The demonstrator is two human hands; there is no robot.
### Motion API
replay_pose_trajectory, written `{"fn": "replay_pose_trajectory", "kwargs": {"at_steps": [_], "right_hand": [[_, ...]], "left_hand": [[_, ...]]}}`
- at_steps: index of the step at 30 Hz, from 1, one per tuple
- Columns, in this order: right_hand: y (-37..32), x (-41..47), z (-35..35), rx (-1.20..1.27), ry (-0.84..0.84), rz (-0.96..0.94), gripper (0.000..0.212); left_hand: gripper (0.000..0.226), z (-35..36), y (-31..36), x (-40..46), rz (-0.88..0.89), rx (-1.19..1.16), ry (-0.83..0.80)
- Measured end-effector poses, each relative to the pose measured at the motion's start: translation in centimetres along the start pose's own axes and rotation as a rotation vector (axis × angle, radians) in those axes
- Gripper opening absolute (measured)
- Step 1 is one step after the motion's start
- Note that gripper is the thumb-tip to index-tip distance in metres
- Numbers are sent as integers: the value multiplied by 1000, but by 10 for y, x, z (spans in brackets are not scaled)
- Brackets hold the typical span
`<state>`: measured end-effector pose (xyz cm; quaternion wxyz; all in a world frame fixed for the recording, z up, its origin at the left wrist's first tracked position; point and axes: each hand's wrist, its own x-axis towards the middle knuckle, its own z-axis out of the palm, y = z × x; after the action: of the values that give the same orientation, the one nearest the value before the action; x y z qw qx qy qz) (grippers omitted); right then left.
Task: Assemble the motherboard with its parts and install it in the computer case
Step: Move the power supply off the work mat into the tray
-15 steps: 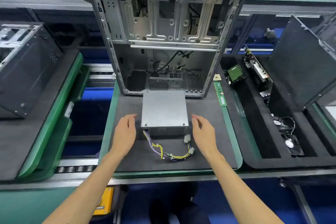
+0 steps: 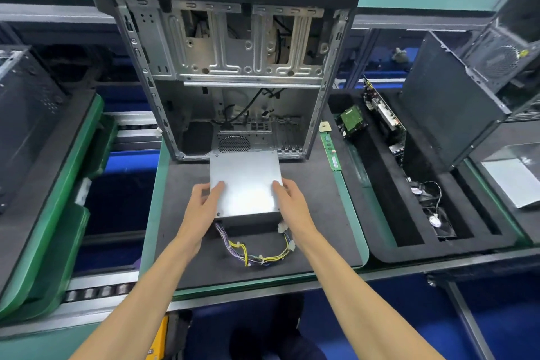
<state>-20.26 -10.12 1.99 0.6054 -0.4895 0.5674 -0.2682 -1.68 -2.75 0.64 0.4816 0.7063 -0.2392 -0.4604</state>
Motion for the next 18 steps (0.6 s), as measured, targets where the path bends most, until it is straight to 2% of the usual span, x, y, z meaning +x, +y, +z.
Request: {"fn": "replay_pose_trajectory", "kwargs": {"at_steps": [5, 11, 15, 18], "right_hand": [[2, -9, -14, 45, 113, -42, 7], [-5, -15, -79, 112, 275, -58, 17], [-11, -18, -143, 86, 384, -61, 19], [-12, -18, -191, 82, 418, -63, 18]], "left_hand": [[75, 7, 12, -6, 34, 23, -51], [106, 59, 38, -28, 71, 178, -205], [109, 113, 62, -40, 97, 242, -392], [100, 159, 74, -49, 128, 226, -440]]}}
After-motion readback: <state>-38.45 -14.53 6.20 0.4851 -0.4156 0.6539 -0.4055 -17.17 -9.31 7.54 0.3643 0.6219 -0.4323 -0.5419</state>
